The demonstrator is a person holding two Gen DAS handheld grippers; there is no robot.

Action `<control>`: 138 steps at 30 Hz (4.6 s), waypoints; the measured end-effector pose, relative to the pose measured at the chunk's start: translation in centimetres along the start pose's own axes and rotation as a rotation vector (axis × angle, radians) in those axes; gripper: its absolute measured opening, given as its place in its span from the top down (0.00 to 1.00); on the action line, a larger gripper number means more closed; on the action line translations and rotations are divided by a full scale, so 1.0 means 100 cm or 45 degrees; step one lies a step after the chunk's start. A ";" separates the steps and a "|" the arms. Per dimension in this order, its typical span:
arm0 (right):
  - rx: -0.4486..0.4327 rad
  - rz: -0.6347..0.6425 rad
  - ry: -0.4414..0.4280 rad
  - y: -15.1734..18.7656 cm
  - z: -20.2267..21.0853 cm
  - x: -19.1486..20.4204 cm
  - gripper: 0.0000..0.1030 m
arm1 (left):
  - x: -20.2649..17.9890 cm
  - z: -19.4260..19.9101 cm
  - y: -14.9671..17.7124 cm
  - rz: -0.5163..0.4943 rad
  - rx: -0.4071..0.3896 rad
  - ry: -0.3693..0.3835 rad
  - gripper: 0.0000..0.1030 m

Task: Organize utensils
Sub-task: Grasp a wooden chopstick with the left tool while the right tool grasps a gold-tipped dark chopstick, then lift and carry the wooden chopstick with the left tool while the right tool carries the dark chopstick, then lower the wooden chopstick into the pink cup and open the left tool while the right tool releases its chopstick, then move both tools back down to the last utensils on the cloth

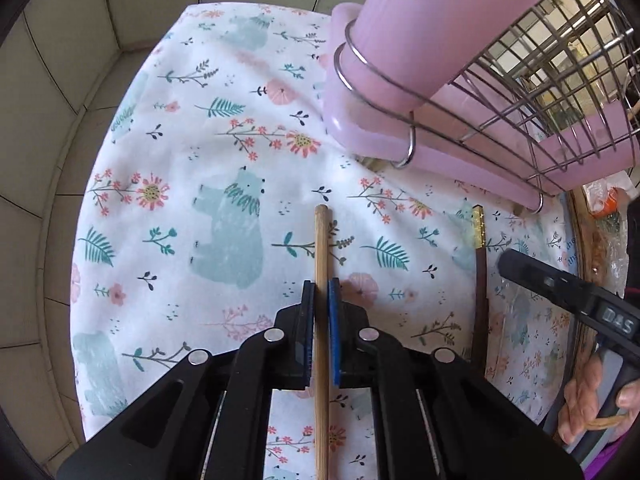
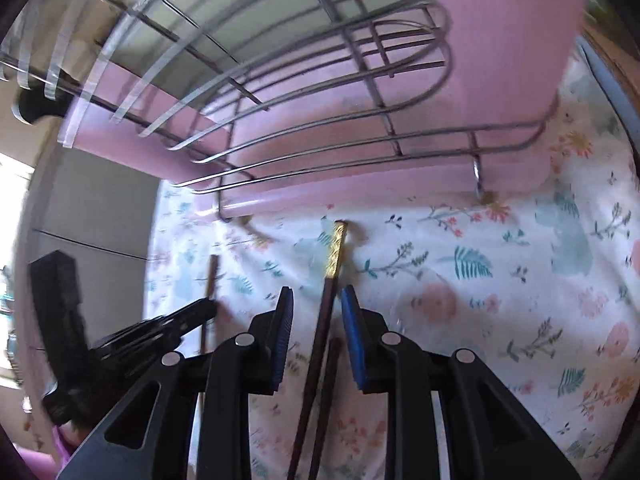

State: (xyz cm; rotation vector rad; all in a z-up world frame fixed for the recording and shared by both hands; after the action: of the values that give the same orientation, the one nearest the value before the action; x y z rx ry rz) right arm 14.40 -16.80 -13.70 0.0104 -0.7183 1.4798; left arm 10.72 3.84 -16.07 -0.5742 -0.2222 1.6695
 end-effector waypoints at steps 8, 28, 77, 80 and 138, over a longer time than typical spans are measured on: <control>0.020 0.014 0.101 0.001 -0.028 -0.003 0.84 | -0.003 -0.009 -0.010 -0.041 0.074 -0.014 0.93; -0.655 0.131 -0.160 0.010 0.140 0.008 0.94 | -0.003 0.134 -0.022 -0.004 -0.570 0.135 0.94; -1.561 0.391 0.144 -0.102 0.224 0.014 0.94 | -0.090 0.184 -0.134 -0.141 -1.543 -0.016 0.94; -1.508 0.401 0.144 -0.095 0.213 0.013 0.94 | -0.088 0.171 -0.125 -0.139 -1.490 -0.018 0.94; -0.567 0.058 -0.017 0.049 0.144 -0.070 0.66 | -0.122 0.061 0.028 -0.244 -0.289 0.336 0.76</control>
State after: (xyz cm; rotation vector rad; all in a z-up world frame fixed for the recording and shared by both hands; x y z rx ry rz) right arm 4.36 -28.58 -7.39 -0.3382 -1.0510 1.3358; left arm 6.29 -7.47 -9.19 -0.9086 -0.2673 1.3761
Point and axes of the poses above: each gripper's, at about its wrist camera, not at the fingertips, and z roughly against the way its jaws point, x to its left, y to its underside, the point moved 4 cm from there along -z, roughly the way its jaws point, and after that the axes turned 14 degrees about -x, right-handed, at the moved point
